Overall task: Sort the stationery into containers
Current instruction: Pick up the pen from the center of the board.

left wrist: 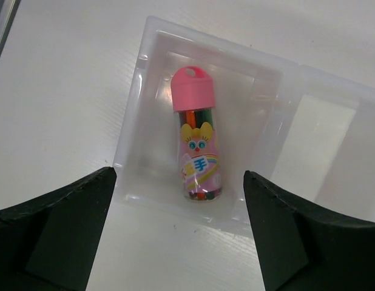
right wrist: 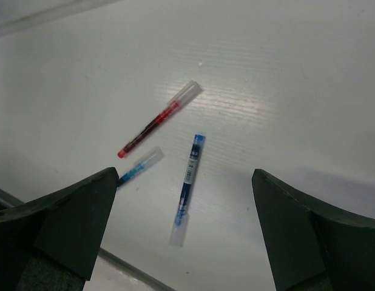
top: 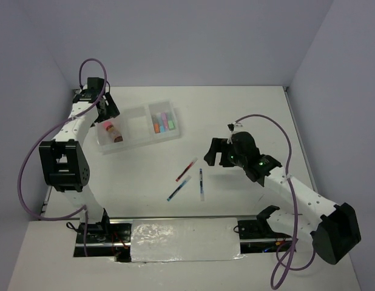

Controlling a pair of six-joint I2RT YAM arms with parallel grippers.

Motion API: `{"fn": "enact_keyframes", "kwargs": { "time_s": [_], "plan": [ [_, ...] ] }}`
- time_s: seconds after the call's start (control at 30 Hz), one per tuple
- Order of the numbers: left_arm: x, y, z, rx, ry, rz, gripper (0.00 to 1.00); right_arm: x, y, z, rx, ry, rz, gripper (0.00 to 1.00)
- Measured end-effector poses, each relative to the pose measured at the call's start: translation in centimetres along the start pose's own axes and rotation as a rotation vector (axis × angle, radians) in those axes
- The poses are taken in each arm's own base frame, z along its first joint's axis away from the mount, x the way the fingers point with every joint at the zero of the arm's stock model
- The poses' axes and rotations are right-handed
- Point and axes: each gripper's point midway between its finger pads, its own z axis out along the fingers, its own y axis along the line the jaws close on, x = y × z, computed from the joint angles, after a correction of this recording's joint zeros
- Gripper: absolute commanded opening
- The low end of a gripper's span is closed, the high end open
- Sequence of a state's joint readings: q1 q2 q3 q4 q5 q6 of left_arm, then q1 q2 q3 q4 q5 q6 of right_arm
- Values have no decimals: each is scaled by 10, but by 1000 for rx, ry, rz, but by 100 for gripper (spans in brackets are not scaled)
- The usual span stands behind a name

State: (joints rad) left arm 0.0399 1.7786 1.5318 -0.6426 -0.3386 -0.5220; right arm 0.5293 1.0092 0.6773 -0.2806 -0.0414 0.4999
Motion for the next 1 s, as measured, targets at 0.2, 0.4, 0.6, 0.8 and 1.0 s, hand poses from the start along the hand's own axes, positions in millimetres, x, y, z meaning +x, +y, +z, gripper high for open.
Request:
{"fn": "enact_keyframes", "kwargs": {
  "time_s": [0.2, 0.4, 0.6, 0.8, 1.0],
  "plan": [
    [-6, -3, -29, 9, -19, 18, 99, 33, 18, 15, 70, 82, -76, 68],
    [-2, -15, -134, 184, -188, 77, 99, 76, 9, 35, 164, 190, -83, 53],
    [40, 20, -172, 254, -272, 100, 99, 120, 10, 49, 202, 292, -116, 52],
    [99, 43, -134, 186, -145, 184, 99, 138, 5, 59, 262, 321, -128, 29],
    [104, 41, -134, 207, -141, 206, 99, 136, 11, 66, 297, 292, -116, 0]
  ]
}}
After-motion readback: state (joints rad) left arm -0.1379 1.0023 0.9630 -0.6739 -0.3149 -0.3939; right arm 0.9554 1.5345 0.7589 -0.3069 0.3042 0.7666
